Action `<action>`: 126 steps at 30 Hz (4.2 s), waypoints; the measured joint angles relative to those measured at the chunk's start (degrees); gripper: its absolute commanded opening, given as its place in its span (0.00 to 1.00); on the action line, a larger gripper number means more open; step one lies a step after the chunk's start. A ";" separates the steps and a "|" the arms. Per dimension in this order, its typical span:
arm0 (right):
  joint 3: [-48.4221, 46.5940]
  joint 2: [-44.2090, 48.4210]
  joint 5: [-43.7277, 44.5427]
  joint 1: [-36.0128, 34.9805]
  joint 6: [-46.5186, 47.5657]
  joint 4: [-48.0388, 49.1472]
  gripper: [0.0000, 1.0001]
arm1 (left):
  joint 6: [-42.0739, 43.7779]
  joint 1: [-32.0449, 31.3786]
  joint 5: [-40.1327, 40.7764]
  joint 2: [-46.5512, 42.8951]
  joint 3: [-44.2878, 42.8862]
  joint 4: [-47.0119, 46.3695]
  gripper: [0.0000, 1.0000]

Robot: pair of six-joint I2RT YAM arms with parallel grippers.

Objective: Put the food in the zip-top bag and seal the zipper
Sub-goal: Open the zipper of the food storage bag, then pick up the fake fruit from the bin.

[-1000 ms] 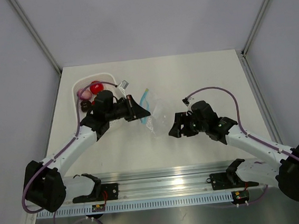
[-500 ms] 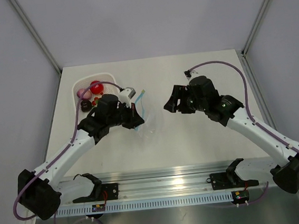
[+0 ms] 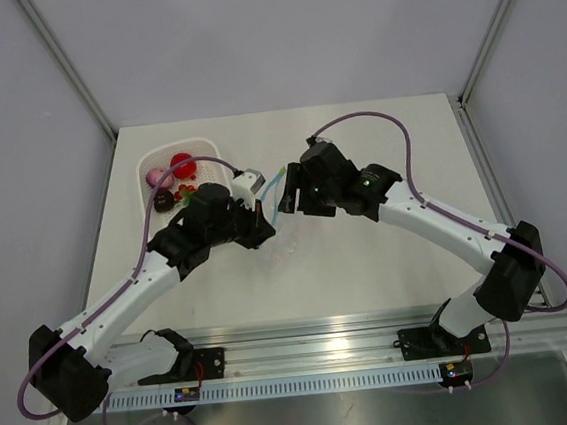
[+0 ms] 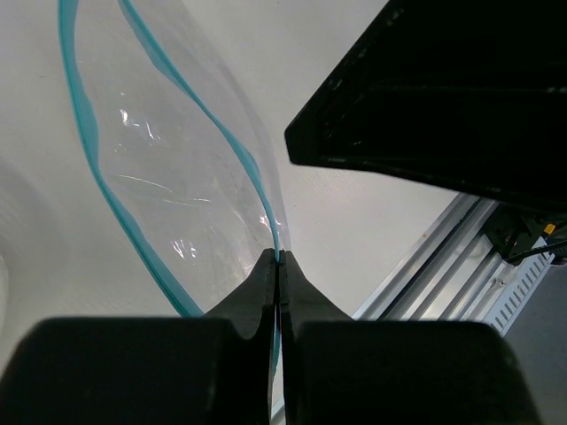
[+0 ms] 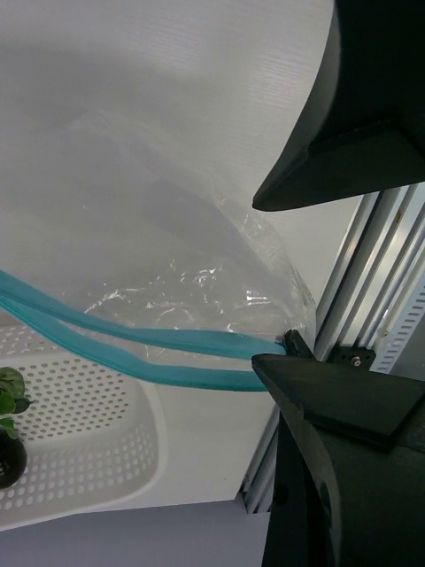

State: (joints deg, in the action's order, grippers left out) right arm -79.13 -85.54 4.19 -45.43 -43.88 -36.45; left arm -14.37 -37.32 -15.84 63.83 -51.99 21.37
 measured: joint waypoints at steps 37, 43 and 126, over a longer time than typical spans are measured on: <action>-2.16 -8.35 2.03 -2.82 -4.55 2.05 0.72 | 0.92 -3.48 4.20 -0.87 1.03 0.50 0.00; -1.05 -8.92 0.61 -2.84 -5.40 3.56 0.64 | 1.07 -5.20 6.14 -0.85 1.27 0.44 0.00; 3.02 2.62 18.40 -2.93 6.27 -2.69 0.00 | -12.15 5.22 2.12 13.97 -7.80 4.09 0.58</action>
State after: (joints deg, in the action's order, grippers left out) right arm -76.12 -82.91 22.59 -48.36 -37.60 -39.13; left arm -26.52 -32.10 -13.72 77.80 -59.79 25.45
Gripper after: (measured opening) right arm 0.011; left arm 0.338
